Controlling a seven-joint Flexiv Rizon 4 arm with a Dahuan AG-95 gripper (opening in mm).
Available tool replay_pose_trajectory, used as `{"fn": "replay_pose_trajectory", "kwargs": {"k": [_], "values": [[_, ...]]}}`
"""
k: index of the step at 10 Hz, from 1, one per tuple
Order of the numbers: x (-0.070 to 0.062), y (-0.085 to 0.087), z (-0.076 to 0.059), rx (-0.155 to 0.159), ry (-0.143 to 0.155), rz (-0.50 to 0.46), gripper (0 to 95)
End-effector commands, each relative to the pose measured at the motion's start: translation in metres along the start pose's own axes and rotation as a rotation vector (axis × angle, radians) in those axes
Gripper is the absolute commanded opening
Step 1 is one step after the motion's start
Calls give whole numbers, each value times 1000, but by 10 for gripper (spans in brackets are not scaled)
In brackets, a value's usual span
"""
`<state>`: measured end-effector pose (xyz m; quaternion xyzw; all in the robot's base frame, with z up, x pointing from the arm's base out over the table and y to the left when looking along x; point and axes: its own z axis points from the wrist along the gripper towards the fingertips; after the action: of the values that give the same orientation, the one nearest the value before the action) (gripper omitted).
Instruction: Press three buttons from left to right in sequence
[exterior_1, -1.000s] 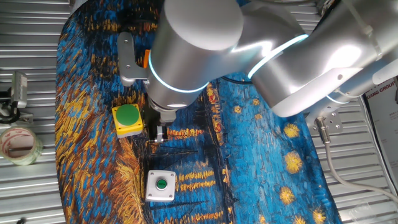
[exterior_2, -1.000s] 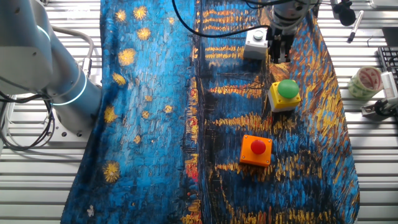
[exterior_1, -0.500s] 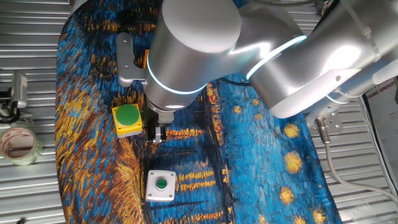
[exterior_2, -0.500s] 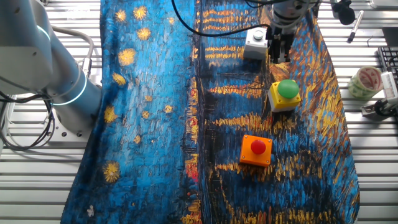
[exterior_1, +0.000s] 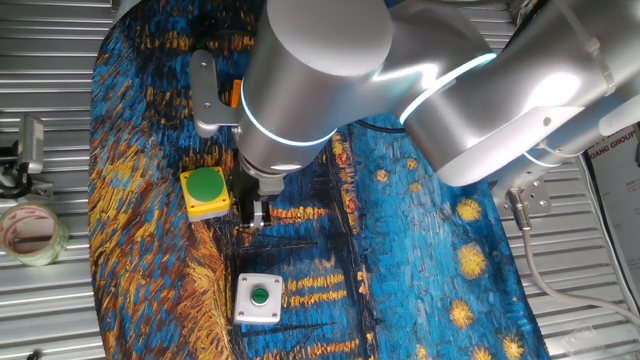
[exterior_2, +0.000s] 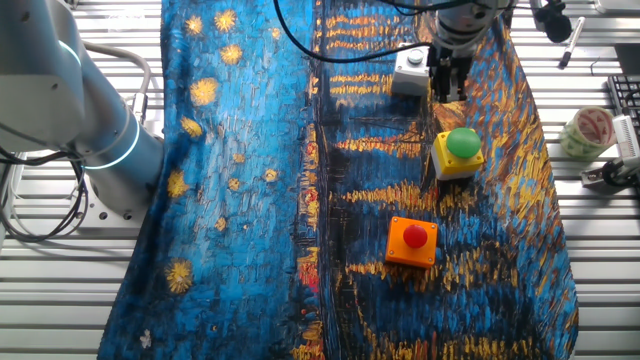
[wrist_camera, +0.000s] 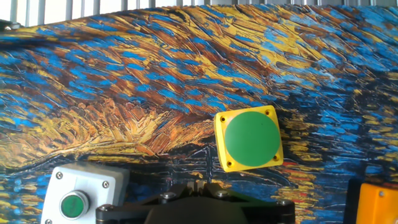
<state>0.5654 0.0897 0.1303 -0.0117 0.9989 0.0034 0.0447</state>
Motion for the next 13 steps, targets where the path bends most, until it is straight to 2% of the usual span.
{"fn": "replay_pose_trajectory", "kwargs": {"k": [1, 3, 13], "values": [[0, 0, 0, -1, -10, -10, 0], [0, 0, 0, -1, -21, -25, 0], [0, 0, 0, -4, -36, -67, 0]]}}
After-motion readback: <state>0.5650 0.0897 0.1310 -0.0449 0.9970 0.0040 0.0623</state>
